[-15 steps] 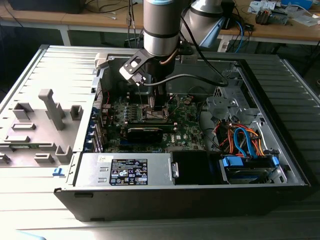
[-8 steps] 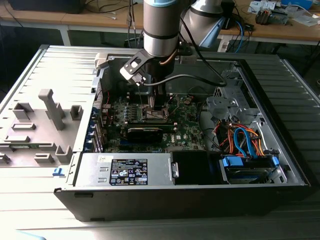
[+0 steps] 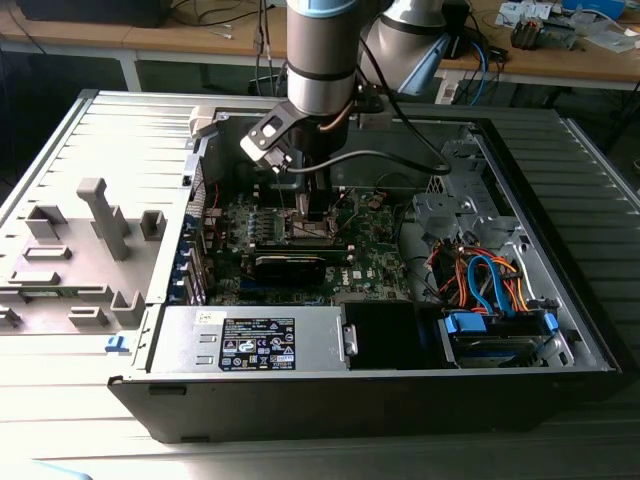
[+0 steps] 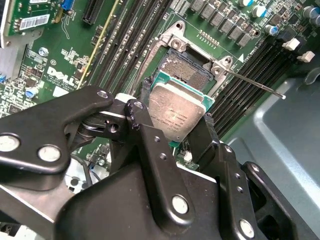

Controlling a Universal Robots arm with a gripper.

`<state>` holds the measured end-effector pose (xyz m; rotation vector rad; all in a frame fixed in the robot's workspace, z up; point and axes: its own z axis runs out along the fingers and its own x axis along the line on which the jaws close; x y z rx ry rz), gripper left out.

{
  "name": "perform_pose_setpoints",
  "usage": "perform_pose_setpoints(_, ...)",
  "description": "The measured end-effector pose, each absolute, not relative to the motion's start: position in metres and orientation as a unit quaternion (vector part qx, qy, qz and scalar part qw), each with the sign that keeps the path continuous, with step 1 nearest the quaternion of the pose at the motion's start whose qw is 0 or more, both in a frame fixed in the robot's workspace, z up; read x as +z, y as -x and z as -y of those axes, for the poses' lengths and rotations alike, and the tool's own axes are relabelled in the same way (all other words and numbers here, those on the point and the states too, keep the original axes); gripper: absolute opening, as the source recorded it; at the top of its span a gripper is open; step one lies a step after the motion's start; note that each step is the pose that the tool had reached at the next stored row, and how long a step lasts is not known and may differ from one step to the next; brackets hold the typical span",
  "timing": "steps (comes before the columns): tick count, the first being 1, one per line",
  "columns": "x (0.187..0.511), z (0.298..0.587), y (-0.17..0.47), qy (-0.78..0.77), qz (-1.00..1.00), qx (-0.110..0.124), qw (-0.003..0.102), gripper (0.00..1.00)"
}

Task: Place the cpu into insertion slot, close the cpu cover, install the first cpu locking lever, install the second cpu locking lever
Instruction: 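Place the cpu into insertion slot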

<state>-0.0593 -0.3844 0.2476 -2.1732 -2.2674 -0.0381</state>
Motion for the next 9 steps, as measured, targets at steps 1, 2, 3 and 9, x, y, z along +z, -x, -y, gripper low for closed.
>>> perform_pose_setpoints(1, 0.2468, 0.384, 0.0593, 0.692, 0.722, -0.012, 0.0, 0.55)
perform_pose_setpoints(2, 0.2463, 0.3839, 0.0593, 0.692, 0.722, -0.012, 0.0, 0.55)
perform_pose_setpoints(3, 0.2459, 0.3838, 0.0593, 0.692, 0.722, -0.012, 0.0, 0.55)
perform_pose_setpoints(9, 0.2434, 0.3836, 0.0593, 0.692, 0.722, -0.012, 0.0, 0.55)
